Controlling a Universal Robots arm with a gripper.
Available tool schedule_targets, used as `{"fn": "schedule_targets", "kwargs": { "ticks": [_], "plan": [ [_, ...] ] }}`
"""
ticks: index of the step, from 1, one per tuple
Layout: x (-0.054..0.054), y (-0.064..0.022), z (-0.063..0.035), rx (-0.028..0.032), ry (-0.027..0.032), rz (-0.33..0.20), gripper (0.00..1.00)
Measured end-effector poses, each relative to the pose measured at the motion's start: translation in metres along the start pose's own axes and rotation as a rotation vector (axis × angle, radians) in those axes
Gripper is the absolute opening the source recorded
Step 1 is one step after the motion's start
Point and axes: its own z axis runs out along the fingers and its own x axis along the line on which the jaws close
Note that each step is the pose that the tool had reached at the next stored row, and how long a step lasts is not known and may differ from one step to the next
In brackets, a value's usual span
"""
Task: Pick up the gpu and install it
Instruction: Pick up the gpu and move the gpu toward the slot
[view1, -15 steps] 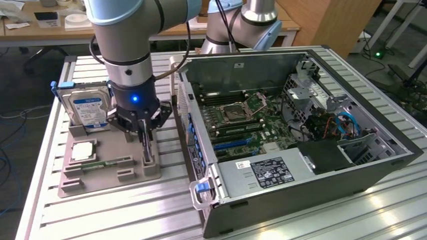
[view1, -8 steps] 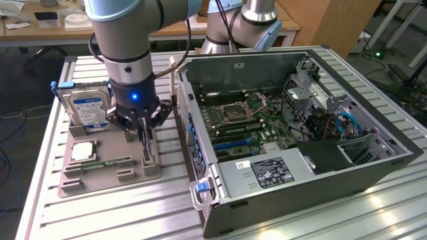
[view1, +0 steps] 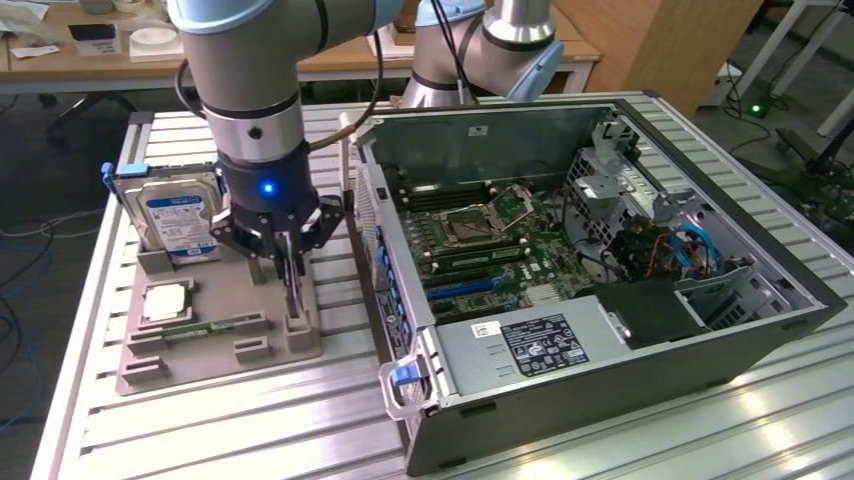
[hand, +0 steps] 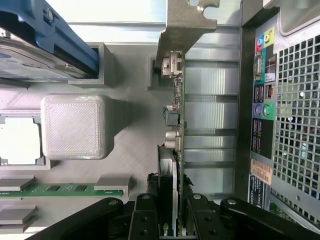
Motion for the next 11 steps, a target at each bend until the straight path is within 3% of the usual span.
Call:
{"fn": "schedule_targets", "kwargs": {
  "ticks": [11],
  "plan": [
    [-0.0002,-0.0011,-0.0073,-0.0053,0.0002,0.000,0.27]
  ]
}}
